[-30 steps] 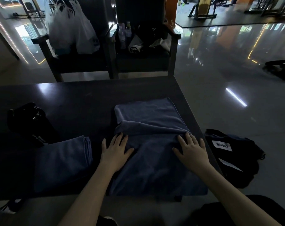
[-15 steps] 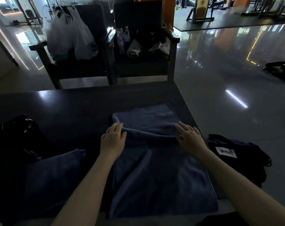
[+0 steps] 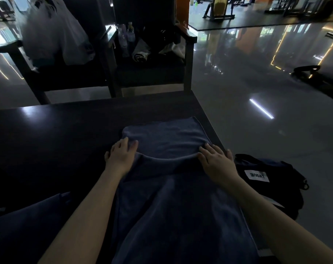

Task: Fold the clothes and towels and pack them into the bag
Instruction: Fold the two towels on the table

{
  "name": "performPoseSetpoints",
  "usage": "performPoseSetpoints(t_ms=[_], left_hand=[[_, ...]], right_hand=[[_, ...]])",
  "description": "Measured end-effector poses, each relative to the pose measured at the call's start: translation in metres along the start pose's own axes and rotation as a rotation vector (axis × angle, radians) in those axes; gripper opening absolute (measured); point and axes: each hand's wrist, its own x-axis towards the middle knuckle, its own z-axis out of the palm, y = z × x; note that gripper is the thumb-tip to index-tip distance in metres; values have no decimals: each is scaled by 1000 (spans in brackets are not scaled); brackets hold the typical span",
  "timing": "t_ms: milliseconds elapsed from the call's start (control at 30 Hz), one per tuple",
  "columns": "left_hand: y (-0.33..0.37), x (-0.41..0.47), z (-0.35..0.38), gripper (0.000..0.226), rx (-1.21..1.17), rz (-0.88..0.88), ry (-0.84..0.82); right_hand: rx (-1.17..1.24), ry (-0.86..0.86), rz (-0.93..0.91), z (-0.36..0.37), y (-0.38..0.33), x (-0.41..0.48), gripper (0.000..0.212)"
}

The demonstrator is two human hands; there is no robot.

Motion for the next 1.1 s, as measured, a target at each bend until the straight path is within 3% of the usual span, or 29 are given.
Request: performPoseSetpoints(t_ms=[67, 133, 300, 433, 567, 700, 900, 1100], left_hand=[[1, 1, 4, 59, 65, 4, 68], [1, 6, 5, 58, 212, 39, 32], [11, 25, -6, 54, 308, 52, -43], [28, 24, -5, 52, 213, -97, 79], [35, 29, -6, 42, -4, -189, 59], [33, 34, -13, 28, 28, -181, 40], [30, 44, -20, 30, -192, -194, 138], [30, 57, -27, 40, -312, -234, 55]], right_hand=[[65, 53, 0, -2, 1, -1, 44], [68, 103, -13, -4, 3, -1, 42], [-9, 145, -63, -2, 10, 3, 39], [27, 159, -64, 1, 9, 3, 41], [75, 199, -49, -2, 9, 11, 31], [81, 194, 4, -16, 5, 35, 29], [46, 122, 106, -18, -2, 67, 37], [-38, 126, 107, -23, -3, 94, 38]])
